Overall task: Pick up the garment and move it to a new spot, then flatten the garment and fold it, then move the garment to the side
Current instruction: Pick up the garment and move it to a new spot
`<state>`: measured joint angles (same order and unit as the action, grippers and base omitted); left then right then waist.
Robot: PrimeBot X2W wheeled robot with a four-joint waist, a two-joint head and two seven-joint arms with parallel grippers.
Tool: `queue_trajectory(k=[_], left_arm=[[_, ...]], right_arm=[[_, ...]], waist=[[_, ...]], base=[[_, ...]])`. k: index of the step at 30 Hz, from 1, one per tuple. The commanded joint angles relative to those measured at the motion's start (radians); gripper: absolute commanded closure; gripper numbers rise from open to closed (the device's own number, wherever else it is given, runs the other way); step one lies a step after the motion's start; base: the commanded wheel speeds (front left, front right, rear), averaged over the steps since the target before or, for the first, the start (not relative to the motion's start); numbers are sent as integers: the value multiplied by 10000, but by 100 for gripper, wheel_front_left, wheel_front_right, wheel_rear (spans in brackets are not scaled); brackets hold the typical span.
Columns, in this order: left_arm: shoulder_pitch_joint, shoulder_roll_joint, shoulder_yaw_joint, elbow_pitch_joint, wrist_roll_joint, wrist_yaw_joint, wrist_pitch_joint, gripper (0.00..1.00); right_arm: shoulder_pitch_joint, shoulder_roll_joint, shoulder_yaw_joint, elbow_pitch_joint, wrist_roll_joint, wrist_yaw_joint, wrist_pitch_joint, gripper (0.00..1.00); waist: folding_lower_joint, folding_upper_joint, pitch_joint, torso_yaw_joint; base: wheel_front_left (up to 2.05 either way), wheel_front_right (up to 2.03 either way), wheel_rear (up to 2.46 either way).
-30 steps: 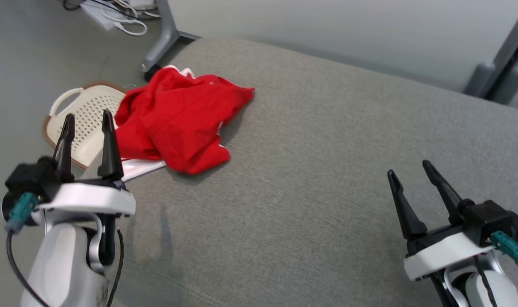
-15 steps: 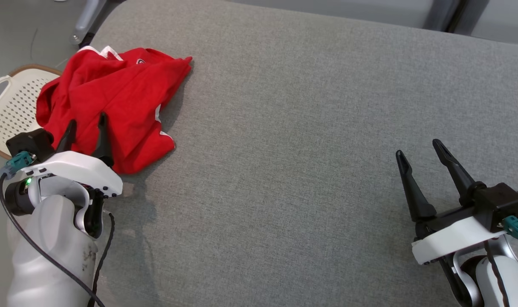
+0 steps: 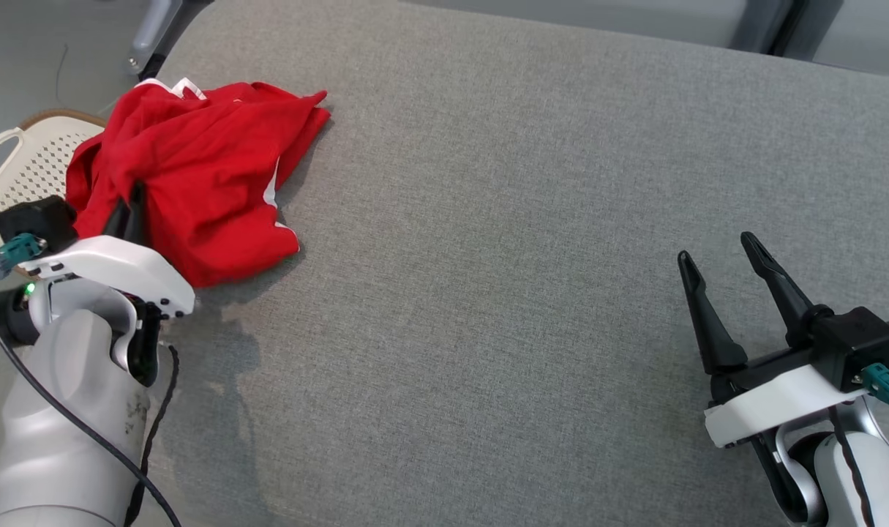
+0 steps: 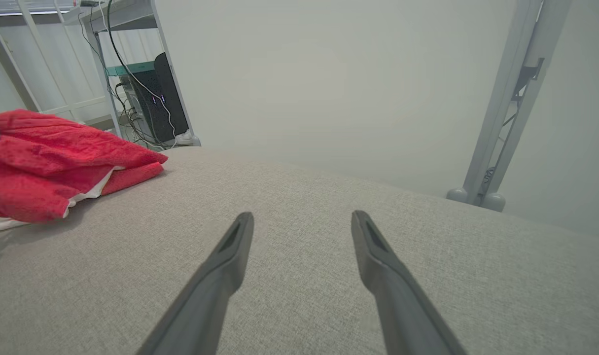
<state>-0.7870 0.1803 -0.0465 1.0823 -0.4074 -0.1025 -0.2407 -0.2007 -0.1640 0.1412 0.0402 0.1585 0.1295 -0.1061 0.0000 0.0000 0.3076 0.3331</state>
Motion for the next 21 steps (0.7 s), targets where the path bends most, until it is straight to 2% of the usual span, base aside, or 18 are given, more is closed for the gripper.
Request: queue_trajectory(k=[1,3,4,11,21], left_arm=[[-145,164,32,-259,120,107,-144,100],[-52,260,99,-700,250,200,-204,100],[149,340,260,-1574,345,344,-226,100],[1585,440,876,-4833,988,709,-225,100],[4367,52,1019,-7925,1384,1044,-220,100]], right_arm=[[32,0,-47,23,35,23,-100,0],[118,65,-93,111,46,23,-154,0],[195,127,-152,179,62,23,-216,0],[454,337,-233,419,50,23,-482,0],[938,624,-442,653,87,23,-751,0]], waist=[[0,0,-156,15],[0,0,-320,27],[0,0,-469,47],[0,0,-1094,-38],[0,0,-1885,-383]], base=[[0,0,0],[0,0,0],[0,0,0],[0,0,0],[0,0,0]])
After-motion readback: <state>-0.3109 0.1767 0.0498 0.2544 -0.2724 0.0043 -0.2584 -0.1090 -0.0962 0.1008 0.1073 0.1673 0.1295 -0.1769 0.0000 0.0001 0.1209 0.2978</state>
